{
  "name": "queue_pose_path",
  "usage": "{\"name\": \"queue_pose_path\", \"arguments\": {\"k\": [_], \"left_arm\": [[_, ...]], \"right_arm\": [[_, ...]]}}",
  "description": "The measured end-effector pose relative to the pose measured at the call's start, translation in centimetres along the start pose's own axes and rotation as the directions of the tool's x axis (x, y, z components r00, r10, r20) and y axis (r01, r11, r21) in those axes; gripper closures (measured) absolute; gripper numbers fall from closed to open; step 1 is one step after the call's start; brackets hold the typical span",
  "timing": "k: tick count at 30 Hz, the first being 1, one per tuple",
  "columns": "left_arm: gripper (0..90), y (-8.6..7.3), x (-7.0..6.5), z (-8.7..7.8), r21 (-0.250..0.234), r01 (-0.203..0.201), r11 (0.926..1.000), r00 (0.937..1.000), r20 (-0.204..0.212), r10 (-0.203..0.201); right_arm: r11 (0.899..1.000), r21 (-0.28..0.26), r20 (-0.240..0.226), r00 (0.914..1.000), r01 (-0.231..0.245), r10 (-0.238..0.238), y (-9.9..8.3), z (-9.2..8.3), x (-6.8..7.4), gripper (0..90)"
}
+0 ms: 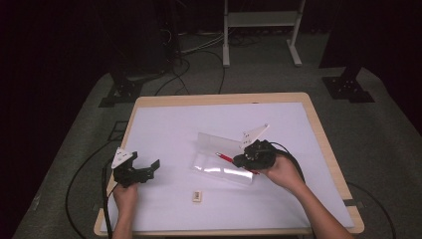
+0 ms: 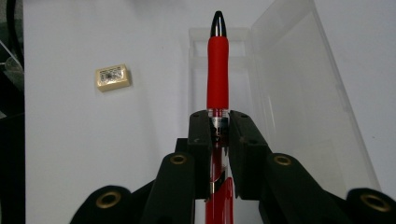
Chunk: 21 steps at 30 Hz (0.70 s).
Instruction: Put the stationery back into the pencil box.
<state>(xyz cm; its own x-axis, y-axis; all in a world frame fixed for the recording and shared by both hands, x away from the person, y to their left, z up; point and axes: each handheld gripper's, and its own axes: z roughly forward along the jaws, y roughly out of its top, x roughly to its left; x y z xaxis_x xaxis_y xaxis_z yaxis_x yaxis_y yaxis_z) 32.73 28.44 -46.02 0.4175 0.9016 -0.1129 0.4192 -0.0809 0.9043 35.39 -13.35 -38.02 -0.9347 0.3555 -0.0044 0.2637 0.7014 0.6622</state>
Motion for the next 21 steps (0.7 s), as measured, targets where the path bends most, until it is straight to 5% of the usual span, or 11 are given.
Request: {"name": "queue_pose_path", "arguments": {"k": [21], "left_arm": [[0.0, 0.0, 0.0, 0.0, 0.0, 0.0, 1.0, 1.0, 0.001, 0.0]], "right_arm": [[1.0, 0.03, 0.012, 0.9999, 0.002, -0.003, 0.5, 2.9, -1.5, 78.8]]}}
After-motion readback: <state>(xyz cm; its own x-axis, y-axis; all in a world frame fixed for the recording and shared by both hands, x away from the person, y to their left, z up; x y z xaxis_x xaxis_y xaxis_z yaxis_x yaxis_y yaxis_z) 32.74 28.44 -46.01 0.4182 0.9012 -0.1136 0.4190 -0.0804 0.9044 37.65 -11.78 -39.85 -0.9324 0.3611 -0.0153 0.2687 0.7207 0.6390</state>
